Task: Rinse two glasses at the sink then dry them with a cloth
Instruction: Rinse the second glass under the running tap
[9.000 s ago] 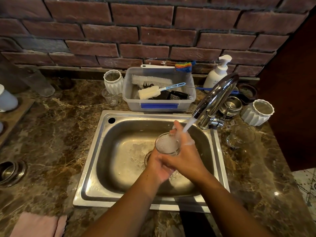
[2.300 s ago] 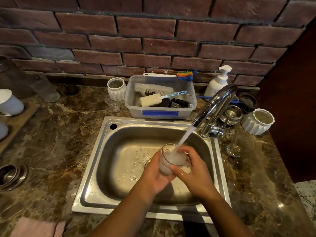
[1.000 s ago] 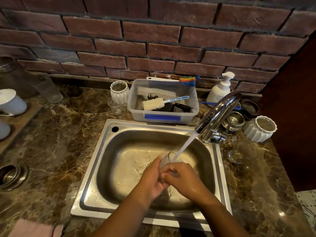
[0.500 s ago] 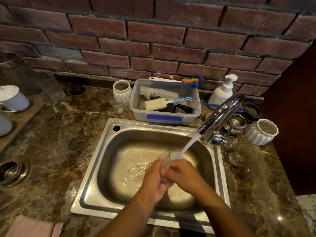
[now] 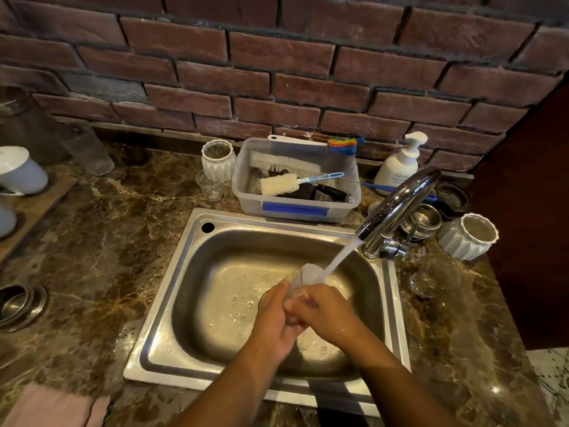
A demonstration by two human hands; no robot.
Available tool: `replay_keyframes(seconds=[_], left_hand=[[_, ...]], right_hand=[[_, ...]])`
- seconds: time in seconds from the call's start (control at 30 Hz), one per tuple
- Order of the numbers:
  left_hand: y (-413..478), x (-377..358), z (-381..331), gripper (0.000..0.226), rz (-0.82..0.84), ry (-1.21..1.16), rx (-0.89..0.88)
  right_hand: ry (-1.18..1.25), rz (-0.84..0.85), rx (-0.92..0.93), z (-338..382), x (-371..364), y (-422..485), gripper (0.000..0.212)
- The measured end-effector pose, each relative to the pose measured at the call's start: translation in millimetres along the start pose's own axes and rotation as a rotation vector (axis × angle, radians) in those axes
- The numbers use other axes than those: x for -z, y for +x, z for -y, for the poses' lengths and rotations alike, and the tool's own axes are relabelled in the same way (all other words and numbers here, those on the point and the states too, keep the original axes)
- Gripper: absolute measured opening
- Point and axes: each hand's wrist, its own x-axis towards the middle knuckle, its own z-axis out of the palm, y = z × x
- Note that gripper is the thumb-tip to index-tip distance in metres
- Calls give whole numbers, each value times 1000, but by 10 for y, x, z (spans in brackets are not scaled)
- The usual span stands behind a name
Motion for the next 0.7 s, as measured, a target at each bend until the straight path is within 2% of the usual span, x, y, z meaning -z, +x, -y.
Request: replay_keyframes(seconds=[0.07, 0.17, 0.27, 0.33, 0.43, 0.5, 0.57, 0.7], left_hand=[[-56, 27, 50, 33, 27, -12, 11], [-36, 113, -94, 37, 11, 47, 191], [24, 131, -211, 40, 19, 120, 339], [59, 94, -168, 41, 11, 44, 274], [18, 27, 1, 42, 10, -53, 84], [-42, 20, 75, 41, 7, -83, 39], [-57, 54, 43, 38, 1, -53, 81], [-1, 114, -159, 37, 53, 132, 300]], right_hand=[[-17, -6, -24, -25, -49, 27, 23], [-70, 158, 69, -77, 36, -4, 16], [-189, 205, 147, -99, 104, -26, 14], [-212, 147, 144, -89, 71, -16, 13], [-185, -26, 25, -77, -62, 27, 16], [-172, -99, -7, -59, -135, 32, 20], [-146, -63, 17, -52, -149, -1, 20], [-181, 130, 133, -158, -34, -64, 16]])
